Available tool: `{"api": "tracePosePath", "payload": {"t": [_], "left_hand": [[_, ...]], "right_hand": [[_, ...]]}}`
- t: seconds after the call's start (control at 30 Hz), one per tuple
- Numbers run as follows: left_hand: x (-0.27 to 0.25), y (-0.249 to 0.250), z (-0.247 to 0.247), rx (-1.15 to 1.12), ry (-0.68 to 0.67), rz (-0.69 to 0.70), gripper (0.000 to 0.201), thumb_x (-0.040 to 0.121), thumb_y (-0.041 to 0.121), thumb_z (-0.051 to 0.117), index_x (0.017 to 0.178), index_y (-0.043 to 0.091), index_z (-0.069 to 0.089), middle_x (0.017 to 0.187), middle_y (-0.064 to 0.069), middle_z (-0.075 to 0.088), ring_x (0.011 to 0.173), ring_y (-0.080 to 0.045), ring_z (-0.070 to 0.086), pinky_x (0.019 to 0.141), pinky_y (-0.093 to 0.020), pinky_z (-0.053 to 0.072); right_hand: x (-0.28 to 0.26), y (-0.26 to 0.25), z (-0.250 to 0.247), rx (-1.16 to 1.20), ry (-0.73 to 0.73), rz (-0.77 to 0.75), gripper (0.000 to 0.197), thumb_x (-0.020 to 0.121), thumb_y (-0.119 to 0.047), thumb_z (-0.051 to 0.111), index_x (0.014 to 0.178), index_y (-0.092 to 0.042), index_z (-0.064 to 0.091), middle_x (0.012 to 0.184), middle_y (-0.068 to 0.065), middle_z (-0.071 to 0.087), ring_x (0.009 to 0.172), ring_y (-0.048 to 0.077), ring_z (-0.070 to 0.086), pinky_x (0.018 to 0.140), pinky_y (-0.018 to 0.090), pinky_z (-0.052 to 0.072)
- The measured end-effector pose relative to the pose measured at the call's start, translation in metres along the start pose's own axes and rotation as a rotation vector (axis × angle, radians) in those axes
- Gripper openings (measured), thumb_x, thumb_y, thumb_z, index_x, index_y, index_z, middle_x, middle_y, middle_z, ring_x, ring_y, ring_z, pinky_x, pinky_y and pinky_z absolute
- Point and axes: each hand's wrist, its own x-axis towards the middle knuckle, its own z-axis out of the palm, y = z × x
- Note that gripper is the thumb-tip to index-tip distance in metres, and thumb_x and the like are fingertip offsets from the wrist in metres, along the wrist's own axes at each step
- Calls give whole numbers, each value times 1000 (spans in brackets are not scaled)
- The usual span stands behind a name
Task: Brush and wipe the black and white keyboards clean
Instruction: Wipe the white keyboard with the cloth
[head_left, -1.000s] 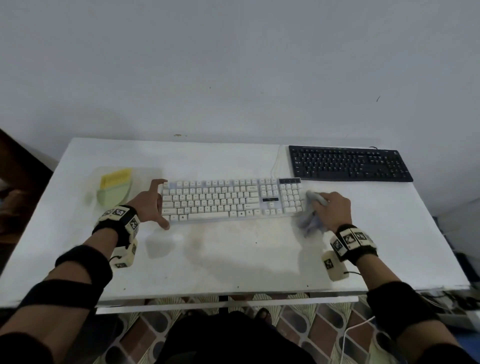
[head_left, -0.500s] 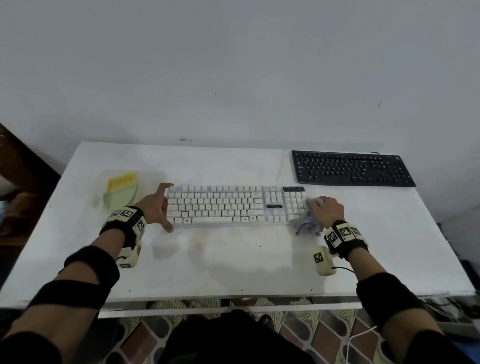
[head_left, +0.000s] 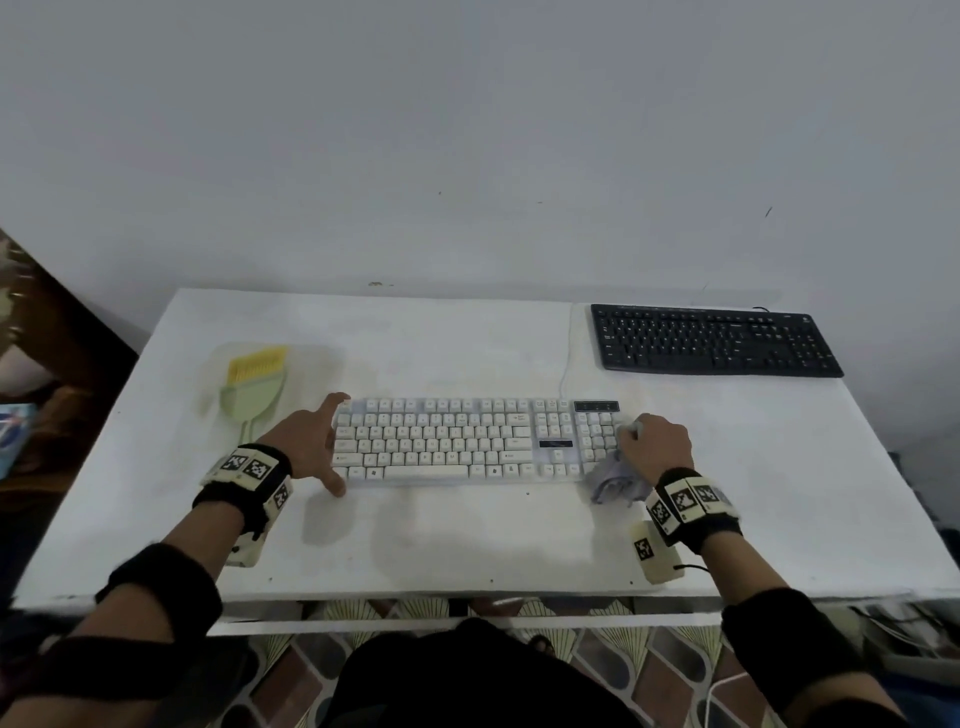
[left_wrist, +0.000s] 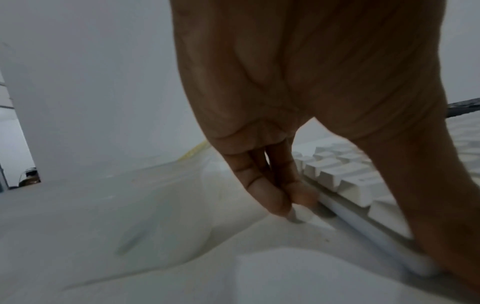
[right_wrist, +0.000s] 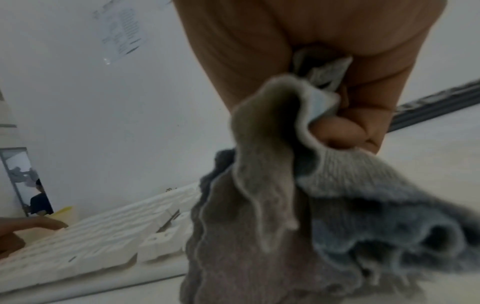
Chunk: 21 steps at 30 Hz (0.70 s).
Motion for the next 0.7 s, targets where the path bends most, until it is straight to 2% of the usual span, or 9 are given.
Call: {"api": "tracePosePath", "payload": {"t": [0.13, 0.3, 0.33, 0.4, 0.47, 0.5, 0.53, 0.63, 0.7], "left_hand": [[-1, 3, 2, 50, 6, -22, 138, 44, 36, 103, 152, 23, 19, 95, 1, 64, 88, -23, 64, 77, -32, 51], [-1, 3, 11, 11, -35, -63, 153, 59, 25, 99, 162, 13, -13, 122, -11, 69, 106, -25, 62, 94, -34, 50], [-5, 3, 11, -11, -26, -57, 147, 62, 24, 98, 163, 12, -8, 121, -10, 69, 102, -23, 60, 92, -33, 49], [-14, 0, 7, -27, 21, -35, 116, 70, 26, 94, 160, 14, 22, 110, -1, 66, 94, -19, 58, 86, -32, 47], [-23, -6, -2, -81, 184, 13, 62, 80, 23, 86, 135, 23, 55, 96, 5, 66, 81, -16, 59, 83, -34, 50], [-28, -10, -6, -157, 291, 42, 39, 85, 17, 80, 118, 26, 62, 89, 4, 67, 74, -16, 60, 81, -35, 52], [-30, -18, -10, -222, 412, 49, 28, 87, 11, 75, 107, 27, 64, 84, 2, 67, 70, -17, 60, 79, -35, 52], [-31, -44, -27, -144, 690, -91, 22, 86, 2, 66, 107, 7, 67, 95, -14, 68, 87, -36, 64, 85, -44, 51], [-26, -62, -37, -74, 615, -257, 34, 88, 7, 66, 120, -2, 58, 111, -24, 63, 107, -45, 60, 93, -48, 47]], "right_hand": [[-11, -5, -7, -47, 51, -32, 39, 97, -27, 49, 61, -11, 50, 64, 7, 56, 67, 28, 54, 55, 30, 32], [-33, -28, -15, 179, 226, -35, 24, 98, -30, 56, 94, -7, 61, 85, 9, 62, 80, 29, 57, 70, 36, 47], [-36, -36, -14, 237, 257, -70, 23, 98, -28, 57, 99, -6, 62, 89, 9, 64, 82, 28, 57, 72, 35, 47], [-42, -52, -9, 329, 284, -153, 20, 99, -24, 56, 107, -5, 61, 101, 12, 62, 86, 25, 54, 76, 33, 42], [-49, -71, -2, 405, 261, -207, 19, 102, -23, 53, 111, -6, 56, 103, 11, 61, 87, 24, 52, 74, 32, 40], [-55, -81, 2, 441, 246, -224, 19, 103, -24, 52, 112, -8, 55, 98, 8, 62, 84, 24, 55, 72, 33, 41], [-60, -92, 5, 479, 239, -242, 20, 103, -26, 52, 113, -9, 54, 93, 6, 63, 80, 24, 57, 68, 34, 44], [-74, -127, 16, 571, 242, -303, 22, 104, -29, 53, 116, -10, 55, 83, 2, 65, 71, 23, 61, 61, 36, 50], [-77, -149, 27, 601, 252, -341, 21, 104, -28, 52, 116, -10, 56, 77, 0, 63, 66, 20, 60, 56, 33, 47]]}}
